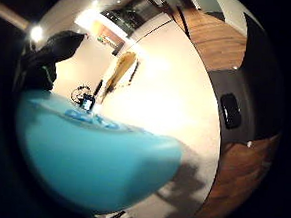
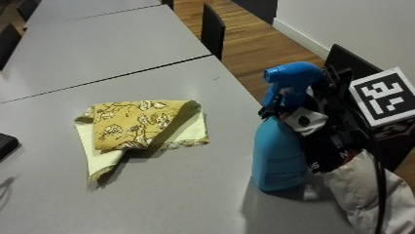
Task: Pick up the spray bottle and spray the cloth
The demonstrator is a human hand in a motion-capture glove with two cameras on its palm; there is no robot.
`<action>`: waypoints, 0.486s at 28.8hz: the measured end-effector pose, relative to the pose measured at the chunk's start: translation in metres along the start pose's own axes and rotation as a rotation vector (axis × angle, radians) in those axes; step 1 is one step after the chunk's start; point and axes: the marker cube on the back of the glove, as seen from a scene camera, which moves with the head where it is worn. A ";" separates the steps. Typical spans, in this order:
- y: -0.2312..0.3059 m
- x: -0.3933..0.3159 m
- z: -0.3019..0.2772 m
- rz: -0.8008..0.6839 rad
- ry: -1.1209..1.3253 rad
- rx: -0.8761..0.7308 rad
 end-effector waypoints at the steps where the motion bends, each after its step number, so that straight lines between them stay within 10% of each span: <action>1: -0.002 0.000 -0.001 -0.010 0.002 0.009; 14: -0.028 0.027 -0.009 0.075 0.229 0.107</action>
